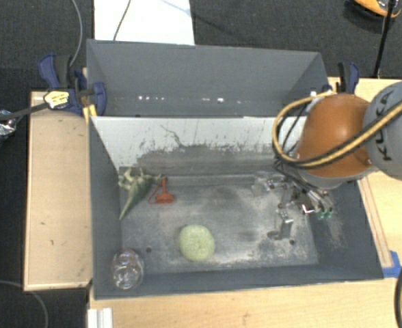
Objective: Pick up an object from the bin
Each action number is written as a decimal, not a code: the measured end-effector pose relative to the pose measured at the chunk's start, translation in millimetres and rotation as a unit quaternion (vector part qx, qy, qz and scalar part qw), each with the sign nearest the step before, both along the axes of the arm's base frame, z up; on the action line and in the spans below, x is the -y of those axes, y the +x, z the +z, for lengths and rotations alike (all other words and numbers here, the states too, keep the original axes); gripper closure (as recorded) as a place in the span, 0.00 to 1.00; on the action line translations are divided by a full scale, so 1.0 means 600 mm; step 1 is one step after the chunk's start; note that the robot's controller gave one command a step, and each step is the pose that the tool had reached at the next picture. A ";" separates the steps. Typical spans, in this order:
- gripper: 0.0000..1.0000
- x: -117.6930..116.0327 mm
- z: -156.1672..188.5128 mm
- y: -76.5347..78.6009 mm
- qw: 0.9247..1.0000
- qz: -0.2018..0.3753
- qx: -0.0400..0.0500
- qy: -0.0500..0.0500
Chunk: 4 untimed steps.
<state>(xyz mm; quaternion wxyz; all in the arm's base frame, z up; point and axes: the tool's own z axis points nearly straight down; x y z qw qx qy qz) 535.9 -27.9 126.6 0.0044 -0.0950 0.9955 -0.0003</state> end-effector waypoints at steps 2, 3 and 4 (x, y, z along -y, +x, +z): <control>0.00 -0.093 -0.081 -0.034 0.999 -0.051 -0.002 0.002; 0.00 -0.171 -0.045 -0.037 0.999 -0.049 0.001 0.000; 0.00 -0.181 -0.071 0.033 0.999 -0.033 0.002 0.002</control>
Offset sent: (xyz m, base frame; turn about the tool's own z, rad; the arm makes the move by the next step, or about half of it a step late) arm -0.0252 0.0623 -0.0500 0.1514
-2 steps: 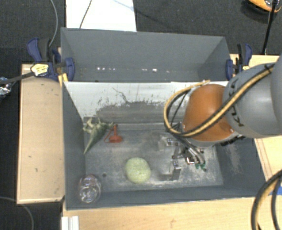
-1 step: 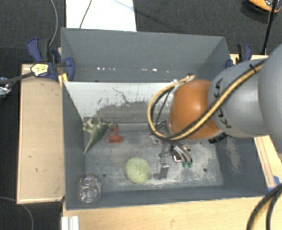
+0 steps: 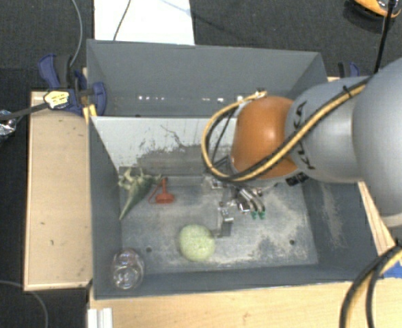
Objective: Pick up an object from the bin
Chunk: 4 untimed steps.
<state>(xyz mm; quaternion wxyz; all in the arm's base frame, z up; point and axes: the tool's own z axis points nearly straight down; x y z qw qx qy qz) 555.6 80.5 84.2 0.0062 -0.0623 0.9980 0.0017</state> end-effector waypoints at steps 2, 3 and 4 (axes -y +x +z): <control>0.00 -0.063 -0.021 -0.078 0.994 0.107 -0.001 -0.001; 0.00 -0.099 -0.022 -0.082 0.990 0.142 0.002 -0.003; 0.00 -0.127 -0.023 -0.100 0.968 0.251 0.000 -0.003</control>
Offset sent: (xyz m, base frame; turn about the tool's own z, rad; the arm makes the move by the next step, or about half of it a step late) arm -0.0478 0.0368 -0.0142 -0.2212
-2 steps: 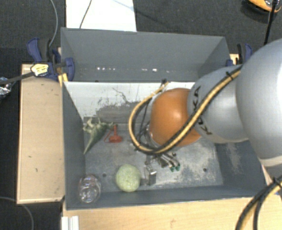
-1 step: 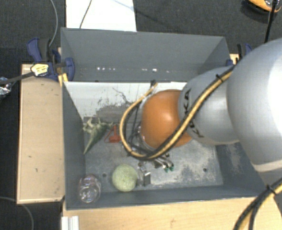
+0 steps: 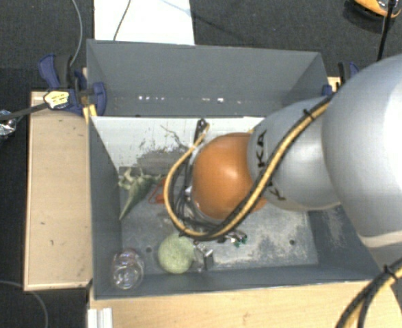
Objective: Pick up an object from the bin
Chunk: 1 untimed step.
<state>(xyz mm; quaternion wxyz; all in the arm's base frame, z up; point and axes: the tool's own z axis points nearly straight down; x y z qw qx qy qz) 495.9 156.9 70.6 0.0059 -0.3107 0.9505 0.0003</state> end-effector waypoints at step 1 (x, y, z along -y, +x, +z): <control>1.00 -0.021 0.000 0.006 0.996 0.091 0.004 -0.001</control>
Offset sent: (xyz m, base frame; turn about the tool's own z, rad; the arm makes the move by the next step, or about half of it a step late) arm 0.0000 0.0000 0.0000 0.0000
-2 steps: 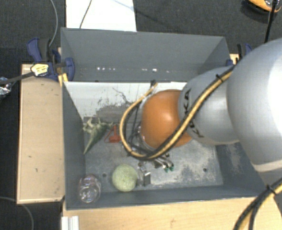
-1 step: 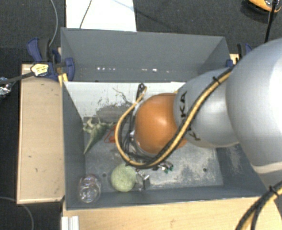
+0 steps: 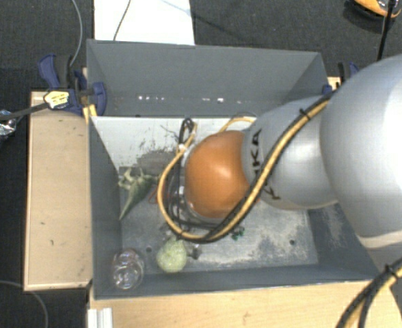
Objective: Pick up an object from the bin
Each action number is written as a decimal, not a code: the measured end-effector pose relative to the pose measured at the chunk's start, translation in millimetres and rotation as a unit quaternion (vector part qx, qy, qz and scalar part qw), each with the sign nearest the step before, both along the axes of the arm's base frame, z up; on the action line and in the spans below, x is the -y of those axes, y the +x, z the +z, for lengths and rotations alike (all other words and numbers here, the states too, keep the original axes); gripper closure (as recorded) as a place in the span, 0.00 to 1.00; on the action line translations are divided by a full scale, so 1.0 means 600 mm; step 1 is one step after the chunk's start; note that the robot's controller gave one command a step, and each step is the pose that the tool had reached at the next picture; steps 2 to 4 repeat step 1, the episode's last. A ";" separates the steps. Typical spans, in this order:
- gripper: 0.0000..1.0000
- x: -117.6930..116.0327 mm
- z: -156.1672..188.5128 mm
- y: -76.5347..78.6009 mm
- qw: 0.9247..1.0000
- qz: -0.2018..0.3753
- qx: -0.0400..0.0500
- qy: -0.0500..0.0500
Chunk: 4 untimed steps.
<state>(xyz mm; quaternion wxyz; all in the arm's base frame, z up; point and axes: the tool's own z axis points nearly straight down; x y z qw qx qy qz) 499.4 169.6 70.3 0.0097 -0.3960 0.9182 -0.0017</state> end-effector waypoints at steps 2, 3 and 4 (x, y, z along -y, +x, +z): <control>1.00 0.000 0.000 0.000 1.000 0.000 0.000 0.000; 1.00 0.000 0.000 0.000 1.000 0.000 0.000 0.000; 1.00 0.000 0.000 0.000 1.000 0.000 0.000 0.000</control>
Offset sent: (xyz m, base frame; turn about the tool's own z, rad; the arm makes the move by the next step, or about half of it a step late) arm 0.0076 0.0067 0.0569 -0.0137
